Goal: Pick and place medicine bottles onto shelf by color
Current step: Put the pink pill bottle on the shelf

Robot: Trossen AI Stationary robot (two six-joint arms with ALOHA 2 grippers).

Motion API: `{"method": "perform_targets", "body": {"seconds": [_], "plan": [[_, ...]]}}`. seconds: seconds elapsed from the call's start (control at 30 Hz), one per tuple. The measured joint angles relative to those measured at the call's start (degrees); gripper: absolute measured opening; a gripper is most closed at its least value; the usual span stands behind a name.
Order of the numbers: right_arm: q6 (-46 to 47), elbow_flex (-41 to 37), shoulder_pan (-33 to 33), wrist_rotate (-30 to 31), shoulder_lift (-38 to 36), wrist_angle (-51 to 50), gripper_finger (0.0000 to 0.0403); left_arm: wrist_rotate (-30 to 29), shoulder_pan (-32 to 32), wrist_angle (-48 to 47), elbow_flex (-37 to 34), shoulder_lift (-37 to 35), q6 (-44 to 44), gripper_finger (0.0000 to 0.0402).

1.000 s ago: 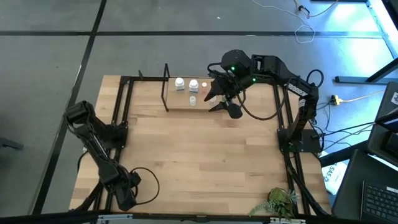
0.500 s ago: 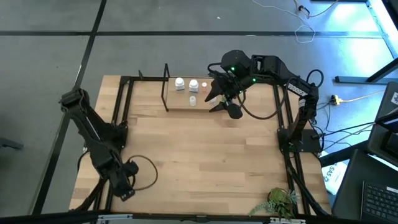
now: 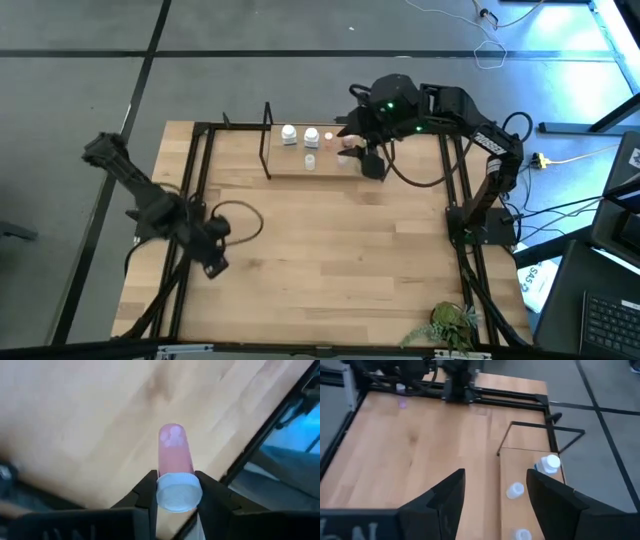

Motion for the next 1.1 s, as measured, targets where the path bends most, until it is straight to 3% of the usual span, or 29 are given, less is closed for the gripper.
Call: {"method": "perform_targets", "body": {"seconds": [0.27, 0.67, 0.87, 1.1], "plan": [[1.2, 0.0, 0.0, 0.8, 0.0, 0.2, 0.0213, -0.8, 17.0, -1.4, 0.8, -1.3, 21.8, 0.0091], [8.7, 0.0, 0.0, 9.2, 0.0, -0.3, 0.0213, -3.0, 44.5, -1.3, 12.8, 0.0, 50.6, 0.0091], [10.1, 0.0, 0.0, 10.9, 0.1, -0.2, 0.0213, -0.8, 55.1, -1.5, 19.9, 6.0, 60.2, 0.0091], [10.1, 0.0, 0.0, 10.9, 0.1, 0.1, 0.0213, 3.3, 62.7, -7.4, 32.5, 18.2, 69.5, 0.0091]]}}
